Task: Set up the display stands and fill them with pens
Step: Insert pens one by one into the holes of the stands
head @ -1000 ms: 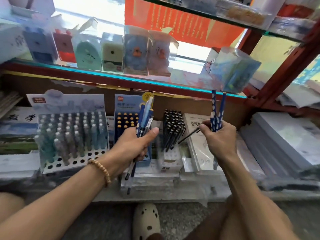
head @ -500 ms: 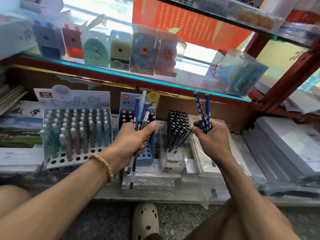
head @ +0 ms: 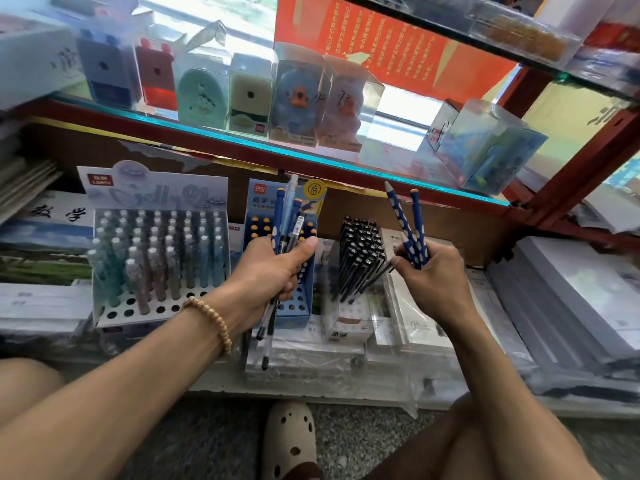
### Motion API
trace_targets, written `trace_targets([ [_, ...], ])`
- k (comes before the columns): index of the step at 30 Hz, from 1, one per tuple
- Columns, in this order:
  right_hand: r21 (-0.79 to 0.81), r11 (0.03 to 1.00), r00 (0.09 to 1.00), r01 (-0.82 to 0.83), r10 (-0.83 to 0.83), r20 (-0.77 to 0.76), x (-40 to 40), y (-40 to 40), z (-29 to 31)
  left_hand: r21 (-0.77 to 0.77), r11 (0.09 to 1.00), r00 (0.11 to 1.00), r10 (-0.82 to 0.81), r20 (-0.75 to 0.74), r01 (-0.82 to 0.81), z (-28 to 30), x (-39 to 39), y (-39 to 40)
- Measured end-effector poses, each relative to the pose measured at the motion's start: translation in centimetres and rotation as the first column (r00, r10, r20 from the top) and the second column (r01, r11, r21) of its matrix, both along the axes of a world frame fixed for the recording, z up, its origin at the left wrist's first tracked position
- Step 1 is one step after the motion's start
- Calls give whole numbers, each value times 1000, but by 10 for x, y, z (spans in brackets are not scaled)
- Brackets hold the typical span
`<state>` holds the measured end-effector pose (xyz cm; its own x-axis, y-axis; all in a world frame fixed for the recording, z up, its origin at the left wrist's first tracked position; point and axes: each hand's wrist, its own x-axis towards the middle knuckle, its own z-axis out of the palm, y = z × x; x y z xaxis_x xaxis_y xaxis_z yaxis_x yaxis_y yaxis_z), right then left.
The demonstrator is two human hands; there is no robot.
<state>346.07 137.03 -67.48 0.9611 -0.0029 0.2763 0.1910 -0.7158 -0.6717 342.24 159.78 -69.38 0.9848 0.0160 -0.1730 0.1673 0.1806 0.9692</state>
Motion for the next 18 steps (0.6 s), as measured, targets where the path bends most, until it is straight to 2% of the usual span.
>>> trace_targets([
  [6, 43, 999, 990, 20, -13, -142, 4, 5, -23, 2, 1000, 1000, -6, 8, 6, -1, 0, -3],
  [12, 107, 993, 982, 40, -19, -187, 10, 9, -30, 16, 1000, 1000, 7, -3, -7, 0, 0, 0],
  [16, 185, 982, 992, 48, -24, -128, -1, 2, -21, 22, 1000, 1000, 9, 12, -9, 3, -4, -4],
  [18, 166, 986, 995, -21, 36, -88, -8, 7, -10, 17, 999, 999, 39, 36, -40, 6, -6, -3],
])
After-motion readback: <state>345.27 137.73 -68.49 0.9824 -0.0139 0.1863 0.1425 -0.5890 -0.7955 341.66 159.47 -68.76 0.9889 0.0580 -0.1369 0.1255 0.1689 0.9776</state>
